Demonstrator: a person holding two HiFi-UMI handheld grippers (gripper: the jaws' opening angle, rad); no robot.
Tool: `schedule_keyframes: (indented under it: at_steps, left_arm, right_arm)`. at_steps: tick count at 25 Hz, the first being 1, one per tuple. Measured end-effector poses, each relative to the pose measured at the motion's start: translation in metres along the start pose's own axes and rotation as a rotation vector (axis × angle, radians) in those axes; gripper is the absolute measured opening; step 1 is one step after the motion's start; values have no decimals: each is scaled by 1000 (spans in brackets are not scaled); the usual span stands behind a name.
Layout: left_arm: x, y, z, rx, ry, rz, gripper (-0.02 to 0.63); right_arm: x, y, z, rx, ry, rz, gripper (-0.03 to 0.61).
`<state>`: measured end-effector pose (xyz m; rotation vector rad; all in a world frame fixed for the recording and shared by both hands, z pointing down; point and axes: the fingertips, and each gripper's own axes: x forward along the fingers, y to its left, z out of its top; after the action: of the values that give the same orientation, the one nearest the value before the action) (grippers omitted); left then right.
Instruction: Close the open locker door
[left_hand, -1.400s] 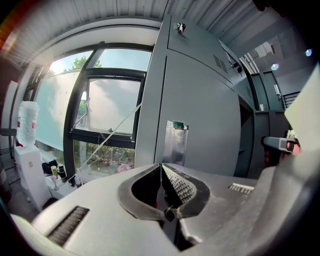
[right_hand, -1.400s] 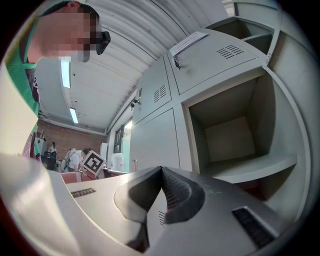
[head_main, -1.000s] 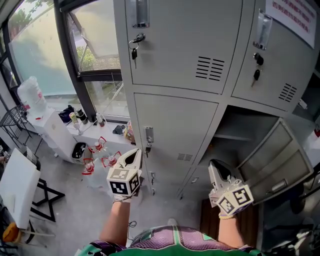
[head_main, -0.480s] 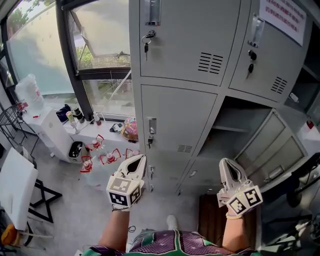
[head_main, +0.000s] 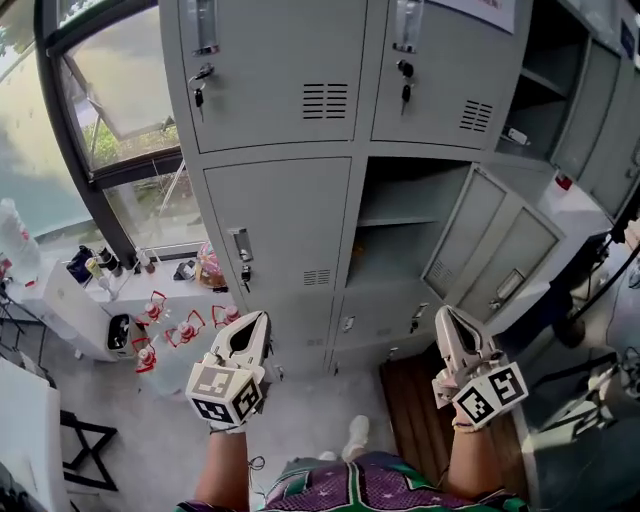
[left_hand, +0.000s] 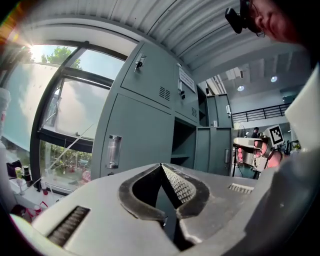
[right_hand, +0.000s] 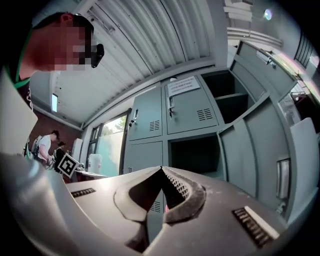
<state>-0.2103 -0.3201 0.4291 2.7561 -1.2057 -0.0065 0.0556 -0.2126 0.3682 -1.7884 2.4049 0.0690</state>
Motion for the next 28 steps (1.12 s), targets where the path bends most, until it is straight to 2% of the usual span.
schedule_keyframes:
  at_steps: [8,12,15,19,25,26,28]
  left_arm:
    - [35,-66,23,59,-51,-136,21]
    - [49,-105,45,64,-105,-185,21]
    - [66,-134,52,45,-118,-204,21]
    - [85,-164,63,59,-137,-196,21]
    - [104,-212,69,68,-139,-233,21]
    - [107,-218,69,68,-139,-241,21]
    - [110,-231,69,66,-138,-251,21]
  right_arm:
    - [-55,-34,24,-32,-40,-114,6]
    - [-79,-63,40,8,-66,-131,8]
    - [-100,-87,52,-6,-68,-153,8]
    - [-126,-118,66,8,-112,-187,8]
    - [-143,-133,77,-42,-101,-142,11]
    - [-145,-134,76,-40,-90,-126,27]
    - [-147,-136,74,-38,-62,-96,121]
